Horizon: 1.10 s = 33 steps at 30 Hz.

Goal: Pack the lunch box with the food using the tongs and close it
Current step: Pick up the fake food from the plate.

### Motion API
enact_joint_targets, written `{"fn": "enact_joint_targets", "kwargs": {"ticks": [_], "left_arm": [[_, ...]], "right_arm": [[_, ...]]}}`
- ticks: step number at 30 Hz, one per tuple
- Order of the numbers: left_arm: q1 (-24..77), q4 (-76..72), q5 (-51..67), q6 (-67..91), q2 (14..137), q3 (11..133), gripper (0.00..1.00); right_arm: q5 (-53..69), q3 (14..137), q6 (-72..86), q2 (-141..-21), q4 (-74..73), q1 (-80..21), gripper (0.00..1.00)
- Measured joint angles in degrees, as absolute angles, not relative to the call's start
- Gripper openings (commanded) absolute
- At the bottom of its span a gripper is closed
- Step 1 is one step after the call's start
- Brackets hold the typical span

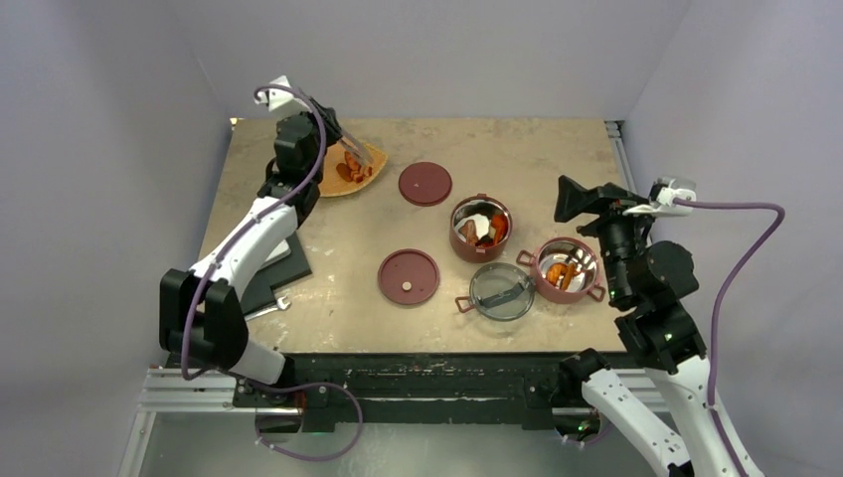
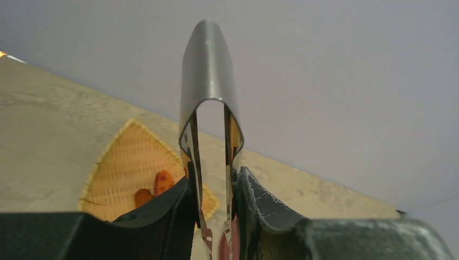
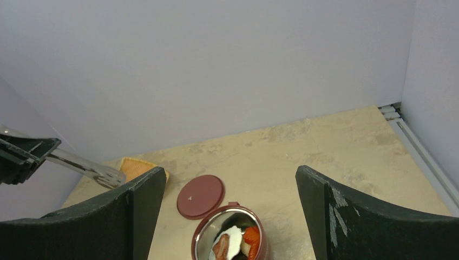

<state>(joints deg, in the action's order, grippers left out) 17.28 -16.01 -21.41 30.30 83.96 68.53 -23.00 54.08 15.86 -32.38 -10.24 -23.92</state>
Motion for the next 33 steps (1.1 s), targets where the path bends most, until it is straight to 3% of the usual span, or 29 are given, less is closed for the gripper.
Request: {"fn": "enact_joint_targets", "kwargs": {"ticks": [13, 33], "left_arm": [[12.32, -16.10, -22.48, 26.92, 98.17, 70.46, 0.32], [11.53, -19.22, -22.94, 27.44, 104.47, 74.11, 0.35]], "right_arm": [[-23.00, 54.08, 15.81, -34.09, -10.24, -23.92, 0.94], [-23.00, 54.08, 15.79, -35.20, -10.22, -23.92, 0.94]]}}
